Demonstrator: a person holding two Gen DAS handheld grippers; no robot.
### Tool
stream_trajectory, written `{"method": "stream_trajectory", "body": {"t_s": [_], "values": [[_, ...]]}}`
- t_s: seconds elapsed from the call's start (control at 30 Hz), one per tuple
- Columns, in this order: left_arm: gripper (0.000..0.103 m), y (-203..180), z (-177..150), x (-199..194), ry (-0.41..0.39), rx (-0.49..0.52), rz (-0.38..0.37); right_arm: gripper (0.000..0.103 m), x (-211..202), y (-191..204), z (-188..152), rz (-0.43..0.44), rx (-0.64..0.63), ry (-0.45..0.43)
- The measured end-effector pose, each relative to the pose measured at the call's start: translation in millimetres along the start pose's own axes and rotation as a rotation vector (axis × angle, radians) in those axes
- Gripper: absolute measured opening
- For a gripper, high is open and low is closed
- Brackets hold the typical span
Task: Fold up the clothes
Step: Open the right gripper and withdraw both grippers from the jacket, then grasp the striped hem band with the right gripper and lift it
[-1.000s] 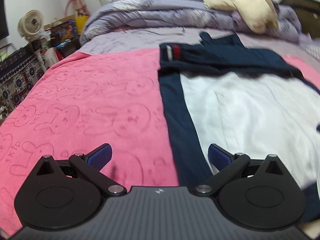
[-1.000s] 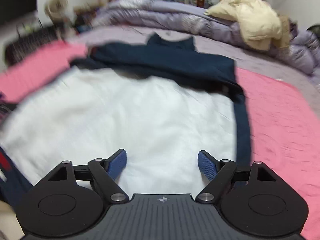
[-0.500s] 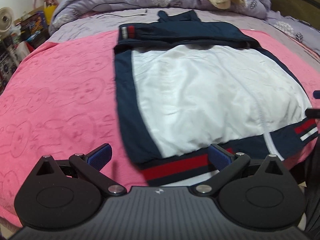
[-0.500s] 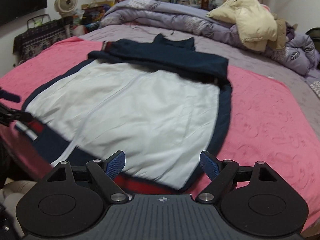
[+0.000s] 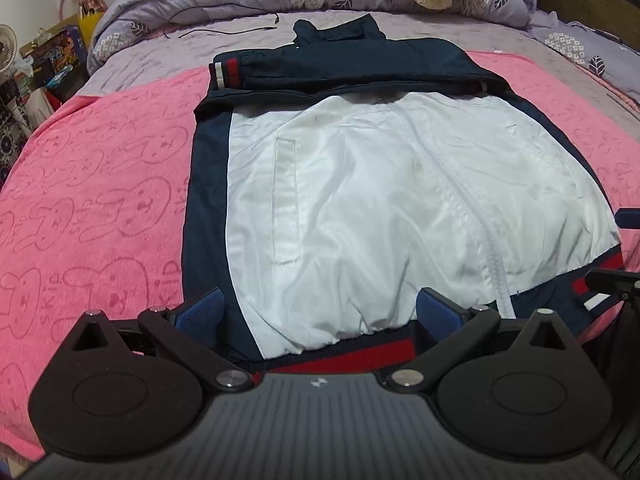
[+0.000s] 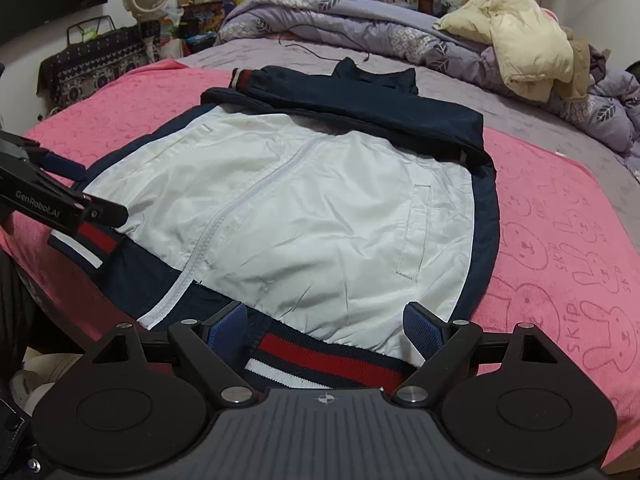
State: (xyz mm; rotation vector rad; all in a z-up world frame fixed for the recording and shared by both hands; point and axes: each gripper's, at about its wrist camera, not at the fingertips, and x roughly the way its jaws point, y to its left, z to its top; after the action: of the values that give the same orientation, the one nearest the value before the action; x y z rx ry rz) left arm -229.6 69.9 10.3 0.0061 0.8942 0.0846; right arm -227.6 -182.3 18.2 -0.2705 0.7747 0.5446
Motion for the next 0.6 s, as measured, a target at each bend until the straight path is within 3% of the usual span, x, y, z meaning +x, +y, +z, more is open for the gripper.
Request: {"method": "stream_trajectory", "body": {"t_s": [0.27,0.43,0.6], "values": [[0.103,-1,-14,-9,0.008,0.025,0.015,0.089,-6,1,-15,-0.026,-0.009,0.047],[0.103,9,-46,-10,0.081,0.069,0.027,0.090,-2,-1,-30,-0.056,-0.011,0.100],[0.103,17,-65,-4,0.142,0.051,0.019,0.090,6,-8,-43,-0.092,0.008,0.146]]}}
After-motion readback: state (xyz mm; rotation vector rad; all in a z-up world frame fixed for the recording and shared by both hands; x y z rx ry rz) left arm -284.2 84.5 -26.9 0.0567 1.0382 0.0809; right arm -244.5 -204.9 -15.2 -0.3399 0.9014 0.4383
